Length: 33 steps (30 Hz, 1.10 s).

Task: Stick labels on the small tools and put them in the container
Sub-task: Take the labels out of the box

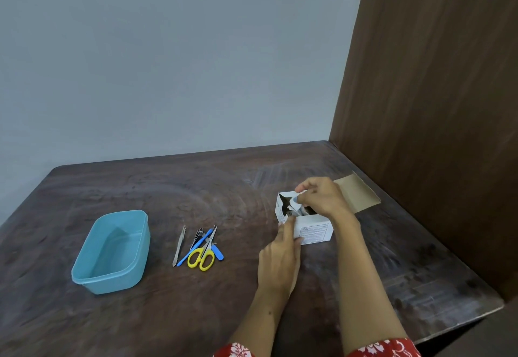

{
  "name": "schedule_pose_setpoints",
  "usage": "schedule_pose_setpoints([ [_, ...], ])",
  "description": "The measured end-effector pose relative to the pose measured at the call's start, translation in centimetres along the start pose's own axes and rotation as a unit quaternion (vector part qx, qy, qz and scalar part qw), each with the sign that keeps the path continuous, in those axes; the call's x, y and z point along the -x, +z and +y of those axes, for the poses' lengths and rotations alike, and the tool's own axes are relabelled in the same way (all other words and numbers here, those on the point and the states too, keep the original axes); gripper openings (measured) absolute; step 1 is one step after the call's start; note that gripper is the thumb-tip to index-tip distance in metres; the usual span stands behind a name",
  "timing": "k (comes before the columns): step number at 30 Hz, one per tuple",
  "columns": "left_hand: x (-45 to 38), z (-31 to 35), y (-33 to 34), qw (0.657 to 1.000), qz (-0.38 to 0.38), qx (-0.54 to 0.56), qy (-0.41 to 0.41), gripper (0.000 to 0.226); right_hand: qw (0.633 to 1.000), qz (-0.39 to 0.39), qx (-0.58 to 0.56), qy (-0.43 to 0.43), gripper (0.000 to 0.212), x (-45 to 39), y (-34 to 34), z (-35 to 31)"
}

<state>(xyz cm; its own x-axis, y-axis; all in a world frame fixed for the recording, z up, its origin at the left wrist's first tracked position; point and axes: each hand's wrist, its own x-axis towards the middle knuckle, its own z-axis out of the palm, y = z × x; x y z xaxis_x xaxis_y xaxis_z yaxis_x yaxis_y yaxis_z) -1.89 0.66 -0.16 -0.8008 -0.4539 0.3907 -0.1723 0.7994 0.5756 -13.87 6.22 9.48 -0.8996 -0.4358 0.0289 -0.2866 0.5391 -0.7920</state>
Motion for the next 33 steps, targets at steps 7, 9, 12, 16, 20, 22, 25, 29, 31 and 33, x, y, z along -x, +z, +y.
schedule_pose_setpoints([
  [7, 0.0, -0.3, 0.4, 1.0, 0.013, 0.004, 0.016, 0.055, 1.0, -0.022, -0.012, -0.007, 0.006, -0.1, 0.2, 1.3],
  [9, 0.0, -0.4, 0.5, 1.0, 0.012, 0.003, 0.018, 0.054, 1.0, -0.02, -0.017, -0.003, 0.007, -0.1, 0.3, 1.4],
  [12, 0.0, -0.5, 0.5, 1.0, 0.016, -0.003, 0.021, 0.054, 1.0, -0.017, -0.019, -0.003, 0.01, -0.1, 0.3, 1.4],
  [16, 0.0, -0.4, 0.4, 1.0, 0.017, 0.002, 0.018, 0.053, 1.0, -0.027, 0.001, -0.003, 0.025, -0.2, 0.2, 1.5],
  [20, -0.1, -0.5, 0.4, 1.0, 0.022, 0.006, 0.02, 0.056, 0.998, -0.053, 0.039, -0.009, 0.033, -0.2, 0.1, 1.4],
  [22, -0.1, -0.6, 0.4, 1.0, 0.021, 0.007, 0.018, 0.055, 0.997, -0.059, 0.047, -0.015, 0.032, -0.1, 0.2, 1.3],
  [25, 0.1, -0.6, 0.4, 0.999, 0.028, 0.007, 0.027, 0.051, 0.998, -0.054, 0.036, -0.012, 0.024, 0.1, 0.3, 1.3],
  [29, 0.0, -0.5, 0.3, 0.999, 0.033, -0.009, 0.038, 0.05, 0.998, -0.056, 0.028, -0.016, 0.023, 0.1, 0.2, 1.7],
  [31, 0.1, -0.5, 0.3, 0.999, 0.026, -0.01, 0.034, 0.053, 0.998, -0.054, 0.022, -0.017, 0.022, 0.0, 0.1, 1.8],
  [33, 0.0, -0.4, 0.2, 0.999, 0.029, -0.005, 0.03, 0.051, 0.999, -0.043, -0.001, -0.016, 0.019, 0.0, 0.2, 1.9],
])
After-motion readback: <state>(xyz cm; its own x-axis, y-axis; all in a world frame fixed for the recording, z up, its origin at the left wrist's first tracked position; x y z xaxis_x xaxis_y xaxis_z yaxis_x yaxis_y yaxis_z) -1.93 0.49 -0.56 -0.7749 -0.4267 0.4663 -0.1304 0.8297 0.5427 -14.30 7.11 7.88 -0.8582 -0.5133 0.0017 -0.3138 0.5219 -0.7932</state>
